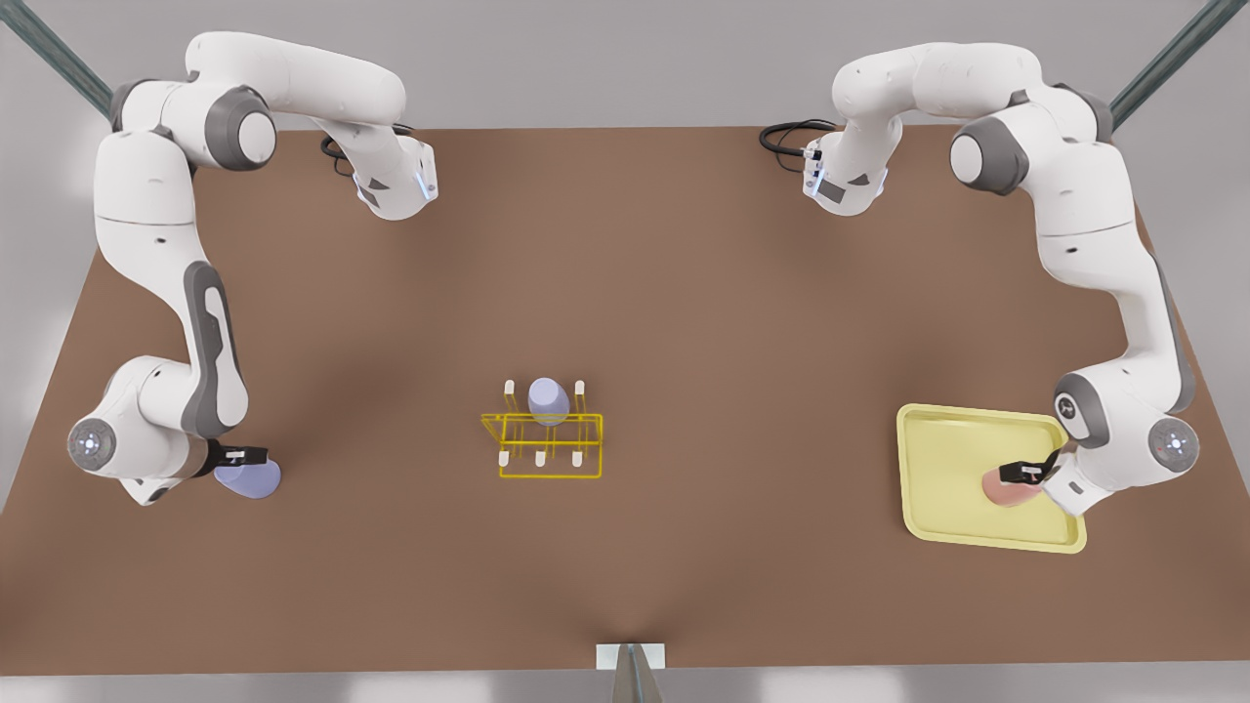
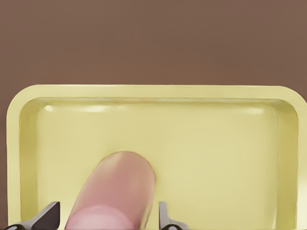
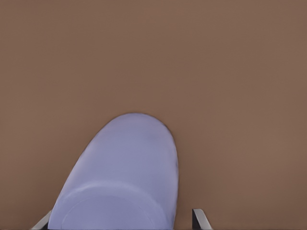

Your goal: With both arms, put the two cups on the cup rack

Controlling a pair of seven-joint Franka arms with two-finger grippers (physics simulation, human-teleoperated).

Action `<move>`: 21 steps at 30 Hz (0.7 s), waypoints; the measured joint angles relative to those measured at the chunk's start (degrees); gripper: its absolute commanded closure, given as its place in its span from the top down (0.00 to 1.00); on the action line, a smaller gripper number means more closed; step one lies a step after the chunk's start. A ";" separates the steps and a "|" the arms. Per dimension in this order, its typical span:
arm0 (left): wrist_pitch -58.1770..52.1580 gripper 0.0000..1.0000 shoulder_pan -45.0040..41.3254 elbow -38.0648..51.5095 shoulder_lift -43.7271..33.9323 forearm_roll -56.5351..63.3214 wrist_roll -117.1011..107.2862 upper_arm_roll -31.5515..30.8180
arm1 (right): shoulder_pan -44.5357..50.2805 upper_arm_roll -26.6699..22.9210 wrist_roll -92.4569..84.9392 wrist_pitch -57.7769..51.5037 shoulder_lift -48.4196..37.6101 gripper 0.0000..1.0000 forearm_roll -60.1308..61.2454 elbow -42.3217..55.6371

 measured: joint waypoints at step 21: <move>2.76 0.86 0.38 0.01 2.54 -1.17 1.71 -0.44 | -0.01 -0.11 -0.69 0.73 2.85 0.84 0.27 2.34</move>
